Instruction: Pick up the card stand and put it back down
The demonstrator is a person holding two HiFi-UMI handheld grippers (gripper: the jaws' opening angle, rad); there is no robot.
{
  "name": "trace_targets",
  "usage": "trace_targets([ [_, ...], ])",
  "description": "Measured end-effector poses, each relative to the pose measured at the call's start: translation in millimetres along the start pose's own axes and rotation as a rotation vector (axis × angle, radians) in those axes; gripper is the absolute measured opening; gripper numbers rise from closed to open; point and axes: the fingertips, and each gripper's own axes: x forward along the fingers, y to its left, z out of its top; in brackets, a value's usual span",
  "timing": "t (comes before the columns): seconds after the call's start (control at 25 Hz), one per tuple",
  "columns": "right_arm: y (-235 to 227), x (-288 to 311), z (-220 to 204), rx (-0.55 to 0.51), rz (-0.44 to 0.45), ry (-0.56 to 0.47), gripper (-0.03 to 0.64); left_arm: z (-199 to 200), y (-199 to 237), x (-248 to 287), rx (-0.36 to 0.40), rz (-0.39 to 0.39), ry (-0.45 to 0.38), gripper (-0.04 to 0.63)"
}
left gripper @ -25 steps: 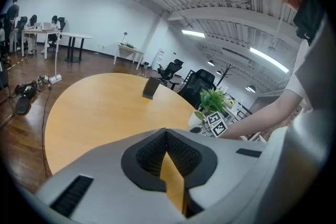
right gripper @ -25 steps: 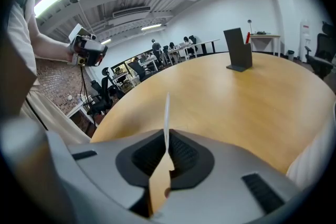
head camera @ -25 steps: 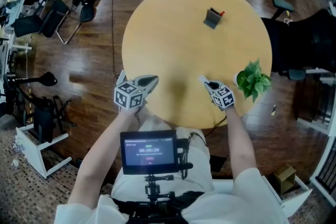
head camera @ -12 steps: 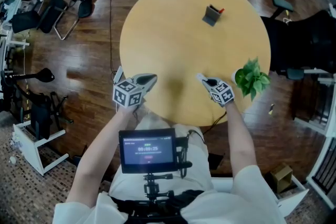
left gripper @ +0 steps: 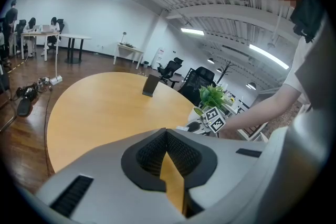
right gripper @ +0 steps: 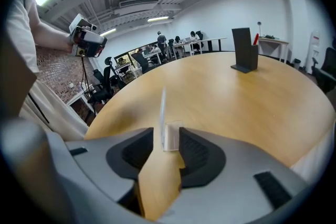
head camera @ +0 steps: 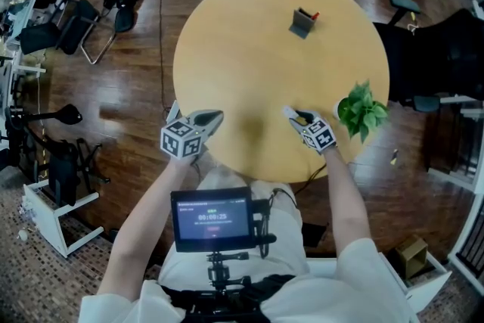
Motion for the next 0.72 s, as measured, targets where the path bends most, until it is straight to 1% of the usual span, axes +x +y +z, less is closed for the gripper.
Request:
trace_targets([
  [0.2, -6, -19, 14, 0.054, -0.070, -0.076, 0.195, 1, -6, -3, 0.003, 0.000, -0.014, 0.000],
  [0.4, -8, -56, 44, 0.154, -0.132, -0.234, 0.195, 2, -12, -2, -0.002, -0.016, -0.046, 0.000],
  [0.52, -3, -82, 64, 0.165, -0.159, -0.313, 0.195, 7, -20, -2, -0.007, -0.033, -0.084, 0.000],
  [0.72, 14, -134, 96, 0.155, -0.208, -0.399, 0.192, 24, -38, -11, -0.008, -0.071, -0.158, 0.000],
])
